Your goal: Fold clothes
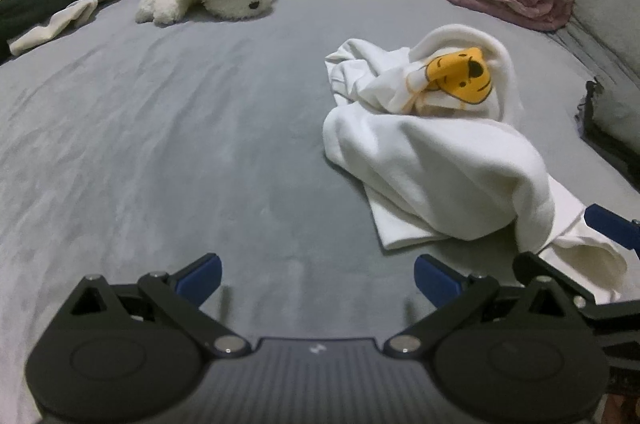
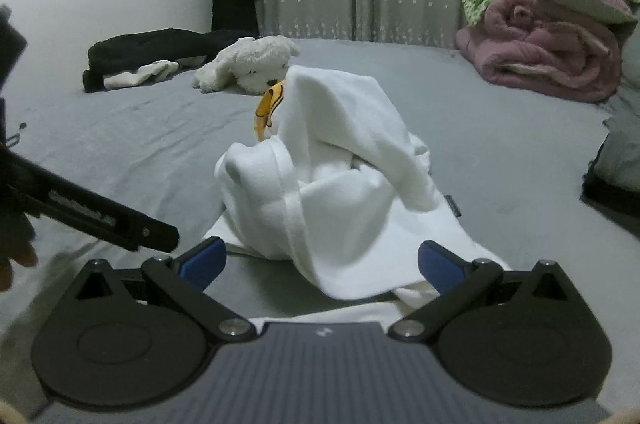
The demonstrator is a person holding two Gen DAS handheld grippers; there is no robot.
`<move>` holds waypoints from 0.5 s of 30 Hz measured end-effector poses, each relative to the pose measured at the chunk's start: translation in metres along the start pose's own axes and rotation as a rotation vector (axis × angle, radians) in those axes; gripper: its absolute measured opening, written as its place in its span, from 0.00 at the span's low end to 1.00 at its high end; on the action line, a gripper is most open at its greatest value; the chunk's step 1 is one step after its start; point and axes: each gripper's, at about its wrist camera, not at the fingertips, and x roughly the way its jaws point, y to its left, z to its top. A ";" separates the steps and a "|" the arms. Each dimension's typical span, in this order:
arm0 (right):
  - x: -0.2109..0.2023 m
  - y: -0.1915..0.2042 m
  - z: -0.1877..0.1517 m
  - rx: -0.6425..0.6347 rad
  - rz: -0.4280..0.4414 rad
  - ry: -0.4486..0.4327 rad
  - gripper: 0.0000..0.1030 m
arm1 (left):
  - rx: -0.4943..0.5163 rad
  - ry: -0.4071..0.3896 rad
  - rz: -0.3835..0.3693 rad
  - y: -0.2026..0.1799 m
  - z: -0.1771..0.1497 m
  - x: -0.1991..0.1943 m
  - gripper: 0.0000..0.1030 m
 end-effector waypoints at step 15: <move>0.014 0.012 0.001 -0.020 -0.075 -0.097 0.86 | -0.002 0.009 -0.061 0.008 -0.002 -0.011 1.00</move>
